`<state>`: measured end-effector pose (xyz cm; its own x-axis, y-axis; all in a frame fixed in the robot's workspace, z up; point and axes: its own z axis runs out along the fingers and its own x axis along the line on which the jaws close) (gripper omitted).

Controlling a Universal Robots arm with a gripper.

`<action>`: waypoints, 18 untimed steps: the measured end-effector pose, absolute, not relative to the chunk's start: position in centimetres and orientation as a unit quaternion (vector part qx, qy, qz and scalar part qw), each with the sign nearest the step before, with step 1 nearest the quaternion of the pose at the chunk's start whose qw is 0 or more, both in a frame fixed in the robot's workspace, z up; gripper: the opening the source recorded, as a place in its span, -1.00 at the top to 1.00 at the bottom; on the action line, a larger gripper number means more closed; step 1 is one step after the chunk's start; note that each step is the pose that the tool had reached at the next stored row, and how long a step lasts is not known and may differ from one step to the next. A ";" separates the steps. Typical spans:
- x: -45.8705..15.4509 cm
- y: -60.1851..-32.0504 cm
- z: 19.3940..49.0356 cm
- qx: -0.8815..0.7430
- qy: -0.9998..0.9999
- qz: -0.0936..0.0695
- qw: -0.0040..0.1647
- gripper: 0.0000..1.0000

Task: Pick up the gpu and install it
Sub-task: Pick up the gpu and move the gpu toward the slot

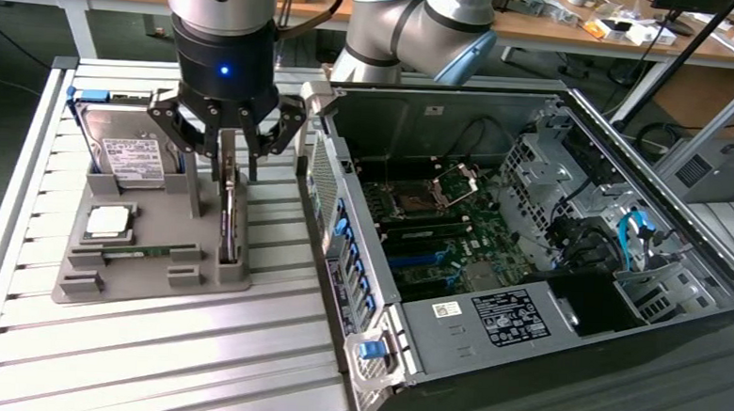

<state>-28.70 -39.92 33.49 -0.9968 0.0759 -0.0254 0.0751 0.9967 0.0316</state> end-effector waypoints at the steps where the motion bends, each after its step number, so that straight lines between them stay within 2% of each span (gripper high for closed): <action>1: -28.7 -39.9 33.5 0.038 0.999 0.015 0.013 0.16; 18: -28.7 -40.0 32.9 0.038 0.999 0.015 0.013 0.16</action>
<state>-28.70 -39.96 32.91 -0.9968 0.0759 -0.0255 0.0751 0.9967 0.0316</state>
